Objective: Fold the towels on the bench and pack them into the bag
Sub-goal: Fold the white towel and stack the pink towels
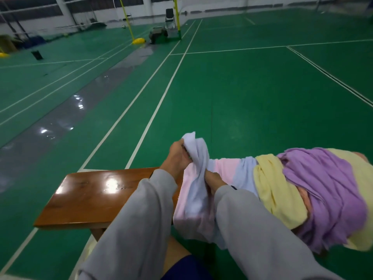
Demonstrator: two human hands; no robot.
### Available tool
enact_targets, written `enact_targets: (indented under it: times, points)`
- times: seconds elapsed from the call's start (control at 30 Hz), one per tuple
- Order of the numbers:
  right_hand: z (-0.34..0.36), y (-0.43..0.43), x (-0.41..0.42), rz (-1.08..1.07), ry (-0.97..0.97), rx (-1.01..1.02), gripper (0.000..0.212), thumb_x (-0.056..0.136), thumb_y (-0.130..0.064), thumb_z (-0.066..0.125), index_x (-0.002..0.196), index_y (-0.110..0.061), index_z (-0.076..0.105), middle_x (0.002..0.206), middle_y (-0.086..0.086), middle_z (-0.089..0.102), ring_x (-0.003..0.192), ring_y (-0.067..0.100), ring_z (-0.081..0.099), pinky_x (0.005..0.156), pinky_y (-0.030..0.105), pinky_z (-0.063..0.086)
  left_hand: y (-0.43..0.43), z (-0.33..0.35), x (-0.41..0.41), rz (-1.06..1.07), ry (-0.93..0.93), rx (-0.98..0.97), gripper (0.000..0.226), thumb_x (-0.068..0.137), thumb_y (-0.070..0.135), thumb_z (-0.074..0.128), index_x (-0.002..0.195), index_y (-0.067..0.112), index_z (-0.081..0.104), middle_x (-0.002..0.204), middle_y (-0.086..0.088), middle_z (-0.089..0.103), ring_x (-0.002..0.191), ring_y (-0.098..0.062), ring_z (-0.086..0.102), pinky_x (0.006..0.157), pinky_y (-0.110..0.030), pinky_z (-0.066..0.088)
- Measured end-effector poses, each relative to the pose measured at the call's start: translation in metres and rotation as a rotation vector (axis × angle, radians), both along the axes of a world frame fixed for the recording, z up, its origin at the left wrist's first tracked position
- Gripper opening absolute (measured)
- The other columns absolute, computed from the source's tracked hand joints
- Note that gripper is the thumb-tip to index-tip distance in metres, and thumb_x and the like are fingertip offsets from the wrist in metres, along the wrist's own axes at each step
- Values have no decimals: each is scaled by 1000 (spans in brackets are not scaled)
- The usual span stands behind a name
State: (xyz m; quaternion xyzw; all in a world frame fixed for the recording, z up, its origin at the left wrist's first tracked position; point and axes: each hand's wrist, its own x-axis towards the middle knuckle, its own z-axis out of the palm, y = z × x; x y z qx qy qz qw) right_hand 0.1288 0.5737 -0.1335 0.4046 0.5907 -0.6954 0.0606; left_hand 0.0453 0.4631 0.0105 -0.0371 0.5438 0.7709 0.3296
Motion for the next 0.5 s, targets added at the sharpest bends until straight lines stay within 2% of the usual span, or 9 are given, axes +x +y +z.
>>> enact_targets:
  times: [0.03, 0.13, 0.17, 0.23, 0.3, 0.37, 0.4, 0.47, 0.5]
  points:
    - [-5, -2, -7, -65, 35, -111, 100, 62, -97, 52, 123, -20, 67, 109, 3, 75, 101, 27, 70, 99, 43, 53, -2, 13, -1, 20, 23, 51, 37, 100, 28, 46, 118, 0, 63, 108, -20, 67, 101, -32, 62, 84, -43, 54]
    - [67, -31, -3, -232, 182, -429, 72, 91, -75, 47, 124, -13, 60, 121, 10, 65, 114, 30, 60, 106, 49, 47, -20, 45, -7, 104, 66, 137, 25, 99, 24, 46, 92, 3, 58, 88, -16, 57, 83, -28, 58, 70, -39, 57]
    - [103, -41, 0, -257, 269, -512, 69, 95, -70, 48, 126, -10, 60, 123, 14, 64, 116, 30, 58, 107, 49, 46, -29, 53, -9, 121, 29, 157, 33, 101, 33, 46, 86, 5, 57, 88, -19, 57, 82, -31, 59, 72, -40, 56]
    - [137, -39, -20, -238, 342, -473, 71, 92, -66, 56, 128, -5, 62, 123, 17, 67, 112, 32, 64, 102, 49, 51, -50, 65, -9, 100, -82, 135, 69, 101, 63, 38, 95, 0, 64, 97, -26, 68, 90, -37, 66, 83, -44, 56]
    - [177, -30, -50, -198, 372, -338, 60, 84, -53, 72, 115, -2, 65, 106, 18, 73, 93, 34, 72, 87, 47, 59, -70, 64, -7, 6, -177, 61, 95, 93, 82, 28, 119, -3, 63, 105, -28, 72, 92, -38, 72, 92, -43, 53]
    - [235, -31, -64, -127, 457, -270, 26, 88, -30, 69, 90, -5, 61, 77, 13, 67, 69, 29, 67, 72, 38, 58, -83, 56, 3, -66, -228, 19, 91, 92, 83, 26, 128, 6, 58, 89, -19, 75, 73, -30, 74, 87, -27, 50]
    - [262, -32, -65, -66, 541, -273, 18, 91, -22, 63, 82, -7, 59, 70, 12, 63, 64, 28, 63, 70, 36, 54, -83, 53, 4, -74, -244, 49, 81, 92, 82, 28, 130, 15, 55, 86, -15, 74, 72, -27, 73, 84, -25, 52]
    - [295, -37, -62, 67, 617, -327, 23, 93, -26, 62, 85, -4, 62, 75, 15, 65, 70, 30, 64, 76, 37, 54, -70, 62, 4, -70, -231, 152, 73, 93, 79, 36, 123, 17, 61, 102, -16, 73, 97, -31, 68, 94, -36, 55]
    - [297, -35, -64, 128, 613, -380, 36, 90, -37, 65, 94, -1, 64, 84, 19, 68, 77, 33, 66, 82, 39, 54, -60, 70, -1, -20, -166, 200, 71, 96, 76, 36, 118, 14, 63, 105, -15, 73, 105, -33, 65, 94, -41, 56]
